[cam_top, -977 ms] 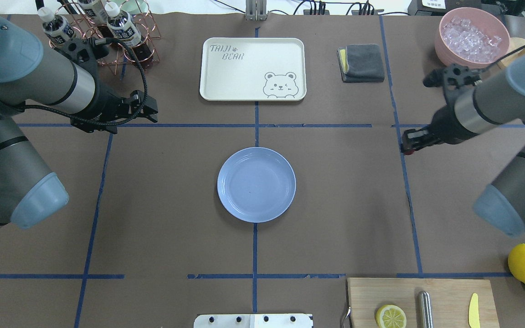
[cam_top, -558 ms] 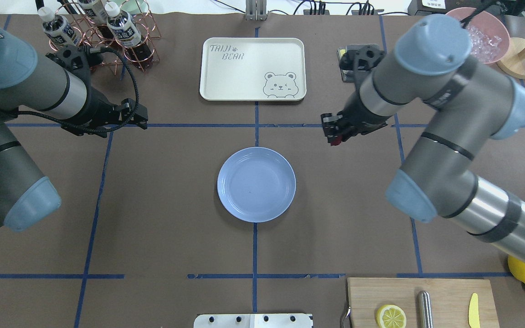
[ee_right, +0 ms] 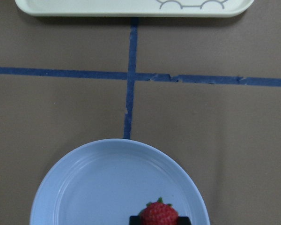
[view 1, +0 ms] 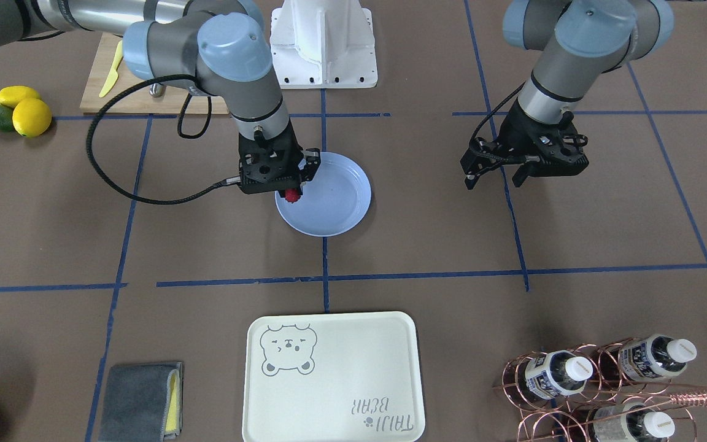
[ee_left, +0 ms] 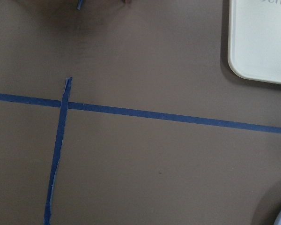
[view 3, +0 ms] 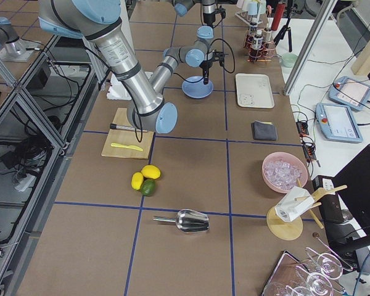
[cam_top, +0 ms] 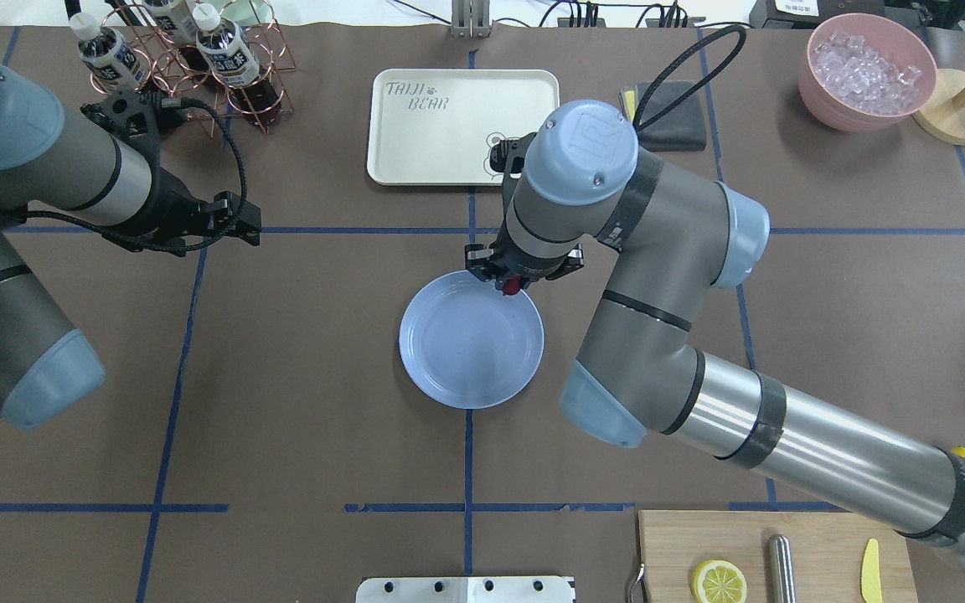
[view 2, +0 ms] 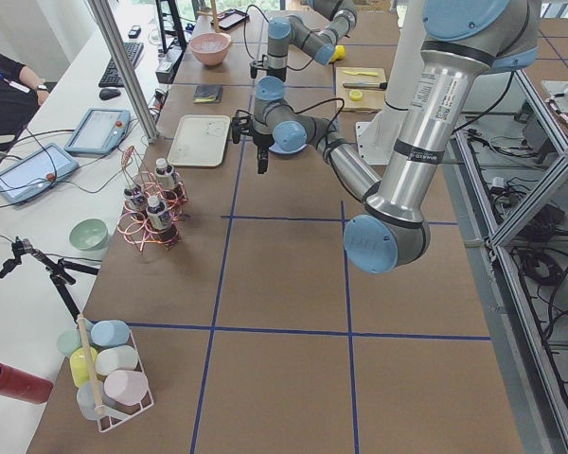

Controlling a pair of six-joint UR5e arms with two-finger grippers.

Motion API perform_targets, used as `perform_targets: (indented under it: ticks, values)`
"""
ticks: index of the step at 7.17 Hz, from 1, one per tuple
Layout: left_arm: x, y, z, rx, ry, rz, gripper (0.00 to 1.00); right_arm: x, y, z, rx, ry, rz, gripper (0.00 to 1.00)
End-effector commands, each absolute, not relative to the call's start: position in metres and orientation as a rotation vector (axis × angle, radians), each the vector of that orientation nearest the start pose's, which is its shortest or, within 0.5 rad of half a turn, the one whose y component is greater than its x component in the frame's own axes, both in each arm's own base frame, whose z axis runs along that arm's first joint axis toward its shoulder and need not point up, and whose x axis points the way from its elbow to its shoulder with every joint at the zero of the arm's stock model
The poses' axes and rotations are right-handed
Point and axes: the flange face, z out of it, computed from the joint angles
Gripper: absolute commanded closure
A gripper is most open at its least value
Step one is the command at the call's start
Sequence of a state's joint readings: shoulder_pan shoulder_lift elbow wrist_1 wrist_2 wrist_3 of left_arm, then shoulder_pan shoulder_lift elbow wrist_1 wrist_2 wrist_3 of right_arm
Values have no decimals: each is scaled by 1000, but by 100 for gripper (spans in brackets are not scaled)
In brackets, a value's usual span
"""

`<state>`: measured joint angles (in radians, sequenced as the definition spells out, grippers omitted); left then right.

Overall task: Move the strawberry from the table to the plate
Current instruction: 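Lower the strawberry onto the plate and open the right gripper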

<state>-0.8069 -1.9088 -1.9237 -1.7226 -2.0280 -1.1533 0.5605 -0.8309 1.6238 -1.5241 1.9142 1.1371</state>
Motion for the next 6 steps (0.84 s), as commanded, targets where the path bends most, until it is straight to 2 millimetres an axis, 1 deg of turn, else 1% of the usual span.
perform_targets:
  ticks: [1,2,3,4,5,6]
  values:
    - [332,-478,298,127,926,-171,0,-579,-430,195,105,-876,-56,100]
    - [332,-478,298,127,926,-171,0,-591,-418,202,73,-869,-31,72]
    - [332,-478,298,127,926,-171,0,-596,-415,203,77,-860,2,13]
    - [332,-478,298,127,926,-171,0,-595,-415,198,81,-866,3,1]
    - [332,-479,298,127,924,-170,0,-594,-415,195,84,-870,2,0]
    - [332,-479,298,127,924,-170,0,-590,-418,188,88,-881,4,0]
